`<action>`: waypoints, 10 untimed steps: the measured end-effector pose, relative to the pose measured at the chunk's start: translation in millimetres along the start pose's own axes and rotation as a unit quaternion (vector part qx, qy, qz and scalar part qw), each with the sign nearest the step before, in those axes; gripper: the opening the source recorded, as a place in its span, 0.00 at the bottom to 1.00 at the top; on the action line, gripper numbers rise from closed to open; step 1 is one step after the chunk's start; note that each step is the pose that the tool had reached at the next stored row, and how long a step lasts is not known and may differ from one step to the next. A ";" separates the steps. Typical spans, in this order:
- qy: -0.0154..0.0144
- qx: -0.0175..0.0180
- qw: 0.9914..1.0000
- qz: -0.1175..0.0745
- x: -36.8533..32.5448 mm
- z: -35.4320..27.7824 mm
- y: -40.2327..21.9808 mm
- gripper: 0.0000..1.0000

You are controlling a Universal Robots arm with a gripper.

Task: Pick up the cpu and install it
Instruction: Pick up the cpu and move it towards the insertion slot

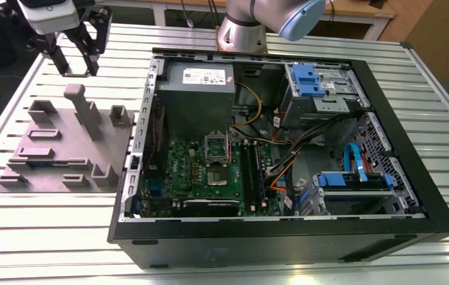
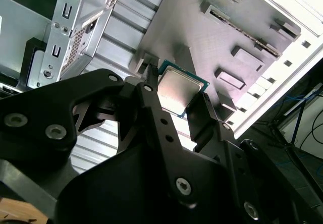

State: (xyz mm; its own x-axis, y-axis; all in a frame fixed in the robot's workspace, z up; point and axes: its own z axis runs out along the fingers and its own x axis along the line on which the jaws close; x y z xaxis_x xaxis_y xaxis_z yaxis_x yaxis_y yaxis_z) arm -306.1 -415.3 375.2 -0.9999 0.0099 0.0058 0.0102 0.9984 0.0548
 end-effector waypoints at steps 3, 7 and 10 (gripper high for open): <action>0.000 0.000 1.000 0.000 -0.4 0.0 0.0 0.47; 0.000 0.000 1.000 0.000 -4.2 0.0 0.0 0.47; 0.000 0.000 1.000 0.000 -5.0 0.0 0.1 0.47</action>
State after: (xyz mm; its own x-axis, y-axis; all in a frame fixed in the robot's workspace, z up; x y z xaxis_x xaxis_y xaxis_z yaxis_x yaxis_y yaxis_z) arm -301.1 -415.3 375.1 -0.9999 0.0099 0.0058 0.0102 0.9984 0.0548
